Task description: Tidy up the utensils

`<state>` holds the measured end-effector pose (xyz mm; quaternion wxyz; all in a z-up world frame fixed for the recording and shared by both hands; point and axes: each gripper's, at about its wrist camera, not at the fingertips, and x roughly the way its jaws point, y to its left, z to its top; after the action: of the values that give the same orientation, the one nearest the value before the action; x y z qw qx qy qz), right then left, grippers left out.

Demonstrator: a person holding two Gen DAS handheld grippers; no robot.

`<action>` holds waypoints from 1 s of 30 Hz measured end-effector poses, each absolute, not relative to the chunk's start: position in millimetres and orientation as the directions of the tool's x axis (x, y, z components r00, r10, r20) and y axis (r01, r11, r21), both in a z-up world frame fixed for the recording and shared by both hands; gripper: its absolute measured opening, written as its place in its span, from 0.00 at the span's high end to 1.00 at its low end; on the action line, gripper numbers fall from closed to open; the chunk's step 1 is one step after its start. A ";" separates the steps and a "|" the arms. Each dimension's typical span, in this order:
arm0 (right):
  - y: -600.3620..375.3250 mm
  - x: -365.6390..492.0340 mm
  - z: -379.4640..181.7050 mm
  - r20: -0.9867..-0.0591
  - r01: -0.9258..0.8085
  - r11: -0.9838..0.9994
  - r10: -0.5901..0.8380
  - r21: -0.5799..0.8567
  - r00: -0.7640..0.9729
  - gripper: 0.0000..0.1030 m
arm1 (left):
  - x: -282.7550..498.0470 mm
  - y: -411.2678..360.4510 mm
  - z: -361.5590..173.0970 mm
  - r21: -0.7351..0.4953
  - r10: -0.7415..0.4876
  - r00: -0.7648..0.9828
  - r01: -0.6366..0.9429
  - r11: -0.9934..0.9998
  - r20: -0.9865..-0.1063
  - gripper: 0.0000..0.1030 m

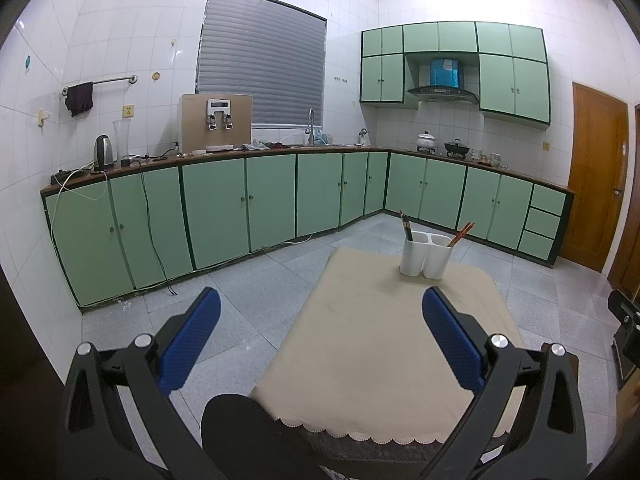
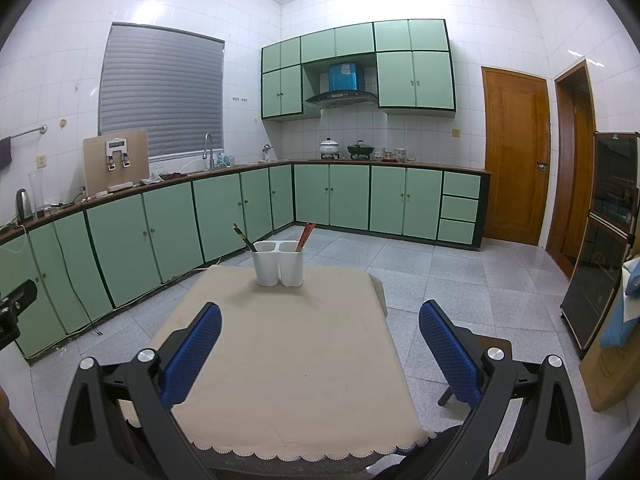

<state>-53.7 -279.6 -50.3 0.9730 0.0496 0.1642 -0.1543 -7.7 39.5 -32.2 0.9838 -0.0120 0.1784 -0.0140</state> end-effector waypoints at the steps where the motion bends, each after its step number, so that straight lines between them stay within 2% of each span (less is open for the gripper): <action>1: -280.3 -53.1 -50.5 -0.336 0.316 0.948 -0.284 0.045 0.898 0.06 | -7.4 40.1 -32.3 -0.029 -0.032 0.936 0.023 0.999 -0.351 0.05; 30: -275.6 -53.3 -57.2 -0.338 0.325 0.945 -0.291 0.047 0.895 0.06 | -11.4 39.4 -38.4 -0.021 -0.048 0.933 0.044 0.999 -0.357 0.05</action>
<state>-53.3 -275.6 -57.2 0.9721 0.0510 0.1658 -0.1582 -11.4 39.4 -38.4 0.9830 -0.0064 0.1818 -0.0234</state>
